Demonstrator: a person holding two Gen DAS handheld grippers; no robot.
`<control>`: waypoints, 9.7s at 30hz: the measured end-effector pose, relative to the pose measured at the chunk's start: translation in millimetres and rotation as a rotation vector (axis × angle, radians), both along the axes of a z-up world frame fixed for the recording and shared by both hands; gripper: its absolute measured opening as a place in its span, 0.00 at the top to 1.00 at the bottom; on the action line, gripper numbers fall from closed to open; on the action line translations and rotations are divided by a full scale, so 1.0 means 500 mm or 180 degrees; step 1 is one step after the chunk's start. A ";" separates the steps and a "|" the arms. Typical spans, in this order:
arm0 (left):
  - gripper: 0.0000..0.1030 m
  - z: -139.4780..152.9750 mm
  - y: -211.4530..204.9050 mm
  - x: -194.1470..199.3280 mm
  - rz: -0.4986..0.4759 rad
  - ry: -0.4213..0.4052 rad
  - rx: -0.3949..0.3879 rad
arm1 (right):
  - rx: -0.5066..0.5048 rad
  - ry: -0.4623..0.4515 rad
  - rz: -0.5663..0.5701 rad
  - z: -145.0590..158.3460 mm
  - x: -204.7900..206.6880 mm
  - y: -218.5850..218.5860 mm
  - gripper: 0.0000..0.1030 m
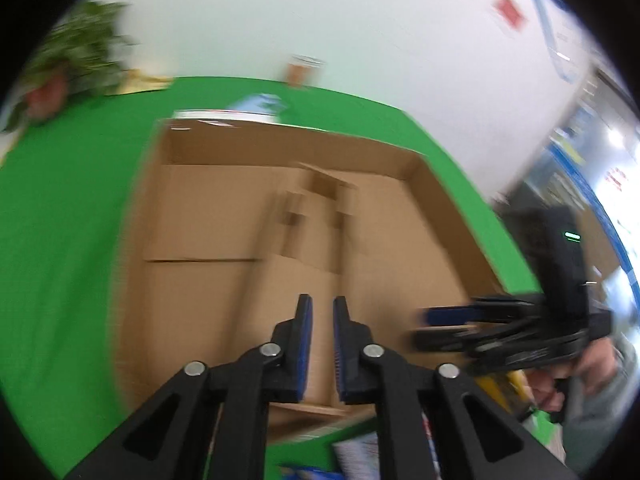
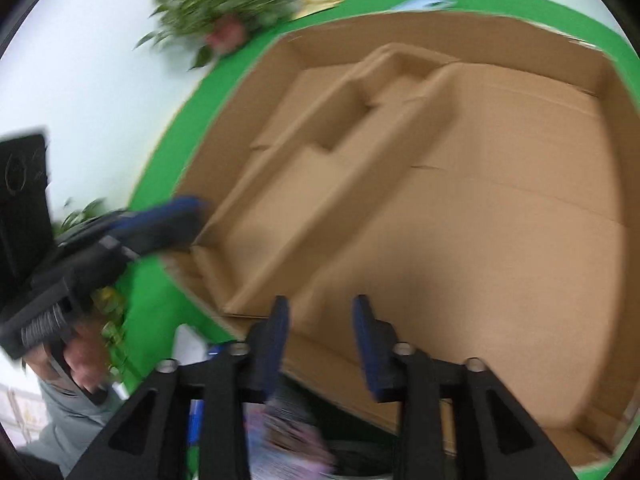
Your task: Organize rigid objects
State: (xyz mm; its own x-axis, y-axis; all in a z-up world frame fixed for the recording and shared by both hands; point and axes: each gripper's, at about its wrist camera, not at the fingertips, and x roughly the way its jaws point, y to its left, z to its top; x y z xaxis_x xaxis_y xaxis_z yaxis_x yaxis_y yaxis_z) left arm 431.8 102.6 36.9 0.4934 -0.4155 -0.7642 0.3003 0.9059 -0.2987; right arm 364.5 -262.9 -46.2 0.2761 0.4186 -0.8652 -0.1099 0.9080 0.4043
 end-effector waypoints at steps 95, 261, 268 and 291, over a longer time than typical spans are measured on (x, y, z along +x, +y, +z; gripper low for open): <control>0.34 -0.214 0.020 -0.483 0.0122 0.1426 -0.1515 | -0.0941 -0.0524 0.0716 0.031 -0.504 0.321 0.25; 0.14 -0.055 -0.147 -0.496 0.0398 -0.0185 0.0012 | -0.0647 -0.0639 0.0048 0.052 -0.316 0.093 0.44; 0.14 -0.101 -0.191 -0.486 -0.0057 0.0535 -0.0734 | -0.0892 -0.0644 -0.0060 0.030 -0.360 0.129 0.48; 0.16 -0.228 -0.226 -0.408 0.0025 0.1299 -0.0872 | 0.0068 -0.0169 -0.0188 -0.027 -0.332 0.155 0.28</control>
State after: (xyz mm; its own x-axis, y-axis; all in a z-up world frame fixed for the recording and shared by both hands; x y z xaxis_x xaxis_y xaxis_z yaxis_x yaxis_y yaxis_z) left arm 227.8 -10.6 -77.4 0.1804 -0.6257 -0.7589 0.1024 0.7793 -0.6182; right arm 198.4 -185.3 -59.5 0.3460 0.4184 -0.8397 -0.0783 0.9048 0.4186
